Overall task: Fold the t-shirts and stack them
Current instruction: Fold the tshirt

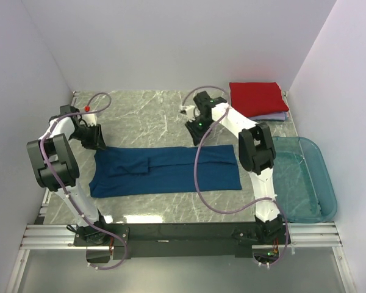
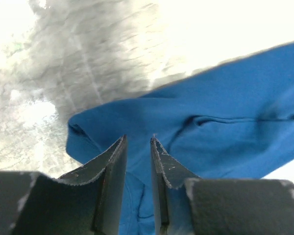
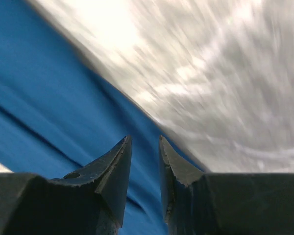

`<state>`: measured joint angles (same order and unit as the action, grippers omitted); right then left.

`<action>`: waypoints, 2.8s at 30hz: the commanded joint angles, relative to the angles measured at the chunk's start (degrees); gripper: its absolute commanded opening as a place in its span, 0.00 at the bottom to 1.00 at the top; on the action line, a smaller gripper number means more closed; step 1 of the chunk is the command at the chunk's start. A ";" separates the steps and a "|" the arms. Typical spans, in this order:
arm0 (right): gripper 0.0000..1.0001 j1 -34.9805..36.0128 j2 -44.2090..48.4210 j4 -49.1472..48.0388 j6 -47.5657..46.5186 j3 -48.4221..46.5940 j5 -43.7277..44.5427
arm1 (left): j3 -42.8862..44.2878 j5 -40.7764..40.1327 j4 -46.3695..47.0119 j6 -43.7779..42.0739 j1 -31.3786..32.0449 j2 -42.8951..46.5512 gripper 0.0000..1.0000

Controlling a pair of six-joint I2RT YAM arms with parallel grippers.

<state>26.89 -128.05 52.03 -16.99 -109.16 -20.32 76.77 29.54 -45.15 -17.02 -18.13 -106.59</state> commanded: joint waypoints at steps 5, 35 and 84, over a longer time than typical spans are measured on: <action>0.42 -7.28 5.79 5.62 -7.00 4.93 3.01 | 0.92 -1.41 0.59 3.30 -2.61 0.68 0.41; 0.43 -13.80 4.83 6.77 -24.75 9.94 10.30 | 2.06 0.51 -0.56 5.68 -3.93 -3.63 0.54; 0.24 -15.21 4.73 5.44 -16.41 6.87 17.60 | 39.13 -10.03 0.94 10.07 2.49 -26.13 0.43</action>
<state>11.84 -126.19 53.19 -34.39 -99.37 -0.30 106.67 21.91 -44.71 -8.16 -15.70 -130.69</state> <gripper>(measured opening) 0.137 0.344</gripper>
